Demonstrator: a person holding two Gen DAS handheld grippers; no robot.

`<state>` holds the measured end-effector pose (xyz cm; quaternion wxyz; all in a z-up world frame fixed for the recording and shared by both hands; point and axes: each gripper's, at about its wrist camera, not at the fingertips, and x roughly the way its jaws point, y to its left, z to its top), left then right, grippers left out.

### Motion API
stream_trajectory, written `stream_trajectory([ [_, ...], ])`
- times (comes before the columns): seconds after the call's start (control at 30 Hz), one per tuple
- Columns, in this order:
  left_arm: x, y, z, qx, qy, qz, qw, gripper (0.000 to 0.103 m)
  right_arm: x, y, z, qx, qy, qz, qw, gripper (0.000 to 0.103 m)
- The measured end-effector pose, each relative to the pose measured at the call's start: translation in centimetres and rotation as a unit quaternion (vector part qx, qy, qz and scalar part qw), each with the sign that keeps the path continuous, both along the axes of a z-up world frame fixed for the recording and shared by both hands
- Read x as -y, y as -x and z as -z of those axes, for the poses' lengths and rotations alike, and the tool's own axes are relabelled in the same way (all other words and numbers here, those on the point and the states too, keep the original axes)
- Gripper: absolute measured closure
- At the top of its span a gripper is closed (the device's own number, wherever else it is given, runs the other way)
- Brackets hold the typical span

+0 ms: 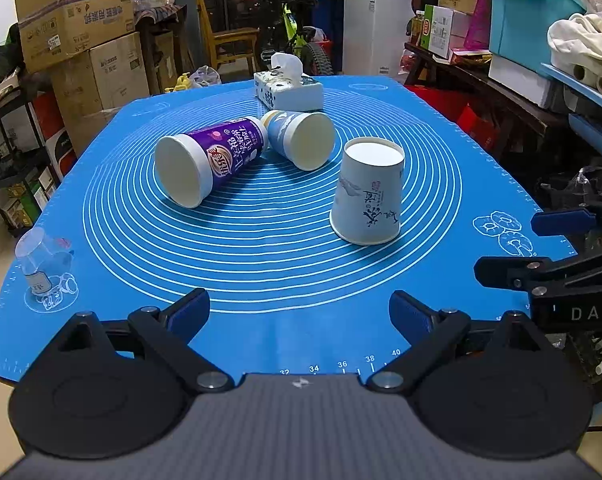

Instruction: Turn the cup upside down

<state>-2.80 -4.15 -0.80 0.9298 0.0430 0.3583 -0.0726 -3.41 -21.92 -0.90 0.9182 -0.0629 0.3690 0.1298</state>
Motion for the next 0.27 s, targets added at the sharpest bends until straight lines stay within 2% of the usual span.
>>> stream_trajectory([
  [0.27, -0.2, -0.01, -0.02, 0.002, 0.005, 0.001, 1.0, 0.007, 0.07, -0.01, 0.02, -0.001, 0.0, 0.0, 1.0, 0.021],
])
